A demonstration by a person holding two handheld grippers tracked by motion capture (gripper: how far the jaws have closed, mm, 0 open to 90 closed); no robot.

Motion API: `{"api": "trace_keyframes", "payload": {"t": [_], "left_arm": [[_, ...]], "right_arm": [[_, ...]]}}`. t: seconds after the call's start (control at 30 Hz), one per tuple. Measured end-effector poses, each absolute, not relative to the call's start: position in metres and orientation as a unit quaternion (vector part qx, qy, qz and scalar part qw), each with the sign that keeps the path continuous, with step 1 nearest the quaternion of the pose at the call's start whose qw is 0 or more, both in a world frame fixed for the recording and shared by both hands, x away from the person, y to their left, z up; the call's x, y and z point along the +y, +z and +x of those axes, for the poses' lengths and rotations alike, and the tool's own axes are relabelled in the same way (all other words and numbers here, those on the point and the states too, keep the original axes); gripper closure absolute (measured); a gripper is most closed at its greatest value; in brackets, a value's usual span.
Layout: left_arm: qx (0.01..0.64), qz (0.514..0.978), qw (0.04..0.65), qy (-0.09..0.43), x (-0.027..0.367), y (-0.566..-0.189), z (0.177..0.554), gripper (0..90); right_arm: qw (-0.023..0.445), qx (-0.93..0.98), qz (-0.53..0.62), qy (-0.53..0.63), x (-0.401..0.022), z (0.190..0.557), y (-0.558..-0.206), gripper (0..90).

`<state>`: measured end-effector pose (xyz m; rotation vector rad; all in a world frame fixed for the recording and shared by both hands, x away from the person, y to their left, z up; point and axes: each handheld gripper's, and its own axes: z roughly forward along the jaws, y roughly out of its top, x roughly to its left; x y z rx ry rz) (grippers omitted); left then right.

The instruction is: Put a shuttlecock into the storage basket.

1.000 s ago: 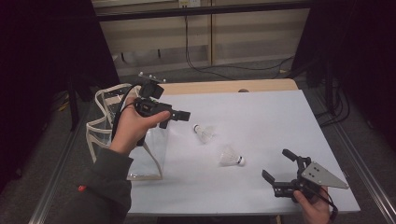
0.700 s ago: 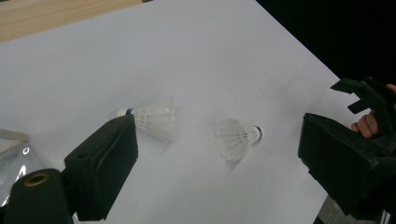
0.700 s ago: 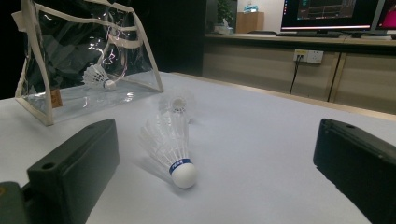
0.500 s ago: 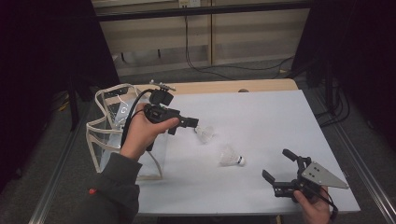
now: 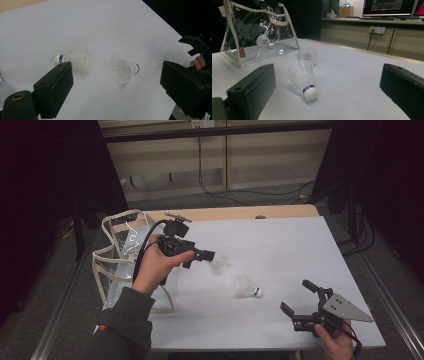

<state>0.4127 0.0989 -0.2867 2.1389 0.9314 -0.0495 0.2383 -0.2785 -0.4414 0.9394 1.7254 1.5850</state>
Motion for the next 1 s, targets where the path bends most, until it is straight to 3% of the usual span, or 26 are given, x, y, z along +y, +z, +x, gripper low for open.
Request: {"api": "trace_keyframes", "payload": {"t": [1.0], "left_arm": [[0.352, 0.849, 0.394, -0.027, 0.078, -0.322, 0.403, 10.2]], "right_arm": [[0.305, 0.652, 0.353, 0.597, -0.278, 0.239, -0.442, 0.3]]}}
